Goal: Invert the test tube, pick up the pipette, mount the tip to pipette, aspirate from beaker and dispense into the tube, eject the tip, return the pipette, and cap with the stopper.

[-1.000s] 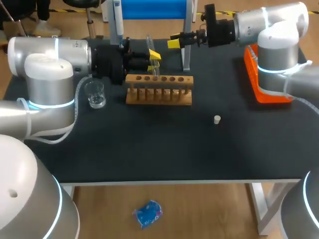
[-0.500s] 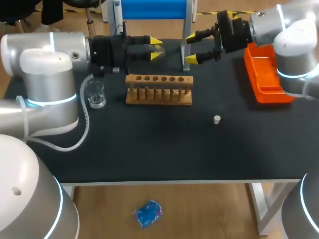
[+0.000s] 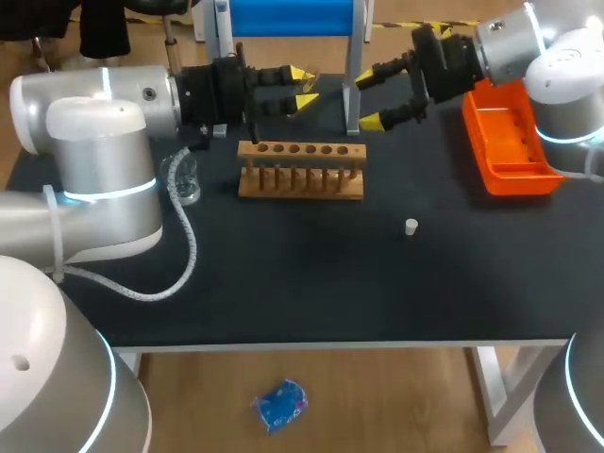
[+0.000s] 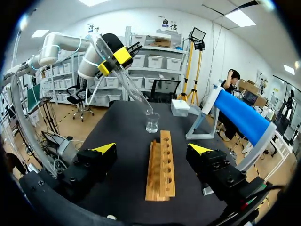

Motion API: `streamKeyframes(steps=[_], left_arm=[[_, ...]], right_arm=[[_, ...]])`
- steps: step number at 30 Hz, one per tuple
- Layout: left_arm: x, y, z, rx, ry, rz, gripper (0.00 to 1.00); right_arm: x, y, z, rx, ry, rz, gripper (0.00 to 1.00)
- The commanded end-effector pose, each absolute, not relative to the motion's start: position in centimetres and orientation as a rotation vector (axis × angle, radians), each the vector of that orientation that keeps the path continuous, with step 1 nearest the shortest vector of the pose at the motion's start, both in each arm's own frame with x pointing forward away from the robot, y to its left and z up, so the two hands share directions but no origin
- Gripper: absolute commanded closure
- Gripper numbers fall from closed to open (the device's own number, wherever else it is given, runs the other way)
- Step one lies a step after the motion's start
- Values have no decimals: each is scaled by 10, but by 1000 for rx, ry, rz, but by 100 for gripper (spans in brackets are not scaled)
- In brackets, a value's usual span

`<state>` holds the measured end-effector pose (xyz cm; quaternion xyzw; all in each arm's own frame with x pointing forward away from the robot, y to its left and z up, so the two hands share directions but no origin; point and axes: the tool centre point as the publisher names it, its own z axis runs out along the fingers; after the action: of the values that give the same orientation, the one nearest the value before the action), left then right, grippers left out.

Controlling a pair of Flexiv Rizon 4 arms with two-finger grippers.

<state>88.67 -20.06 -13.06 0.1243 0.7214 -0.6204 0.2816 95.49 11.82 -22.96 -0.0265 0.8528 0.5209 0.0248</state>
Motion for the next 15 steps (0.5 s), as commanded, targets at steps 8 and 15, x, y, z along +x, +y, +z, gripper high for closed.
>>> streamKeyframes(steps=[8, 15], left_arm=[[902, -228, -149, 164, 2069, -1824, 100], [902, -228, -149, 164, 2069, -1824, 100]], right_arm=[[945, 93, -244, -117, 2611, 1488, 0], [945, 93, -244, -117, 2611, 1488, 0]])
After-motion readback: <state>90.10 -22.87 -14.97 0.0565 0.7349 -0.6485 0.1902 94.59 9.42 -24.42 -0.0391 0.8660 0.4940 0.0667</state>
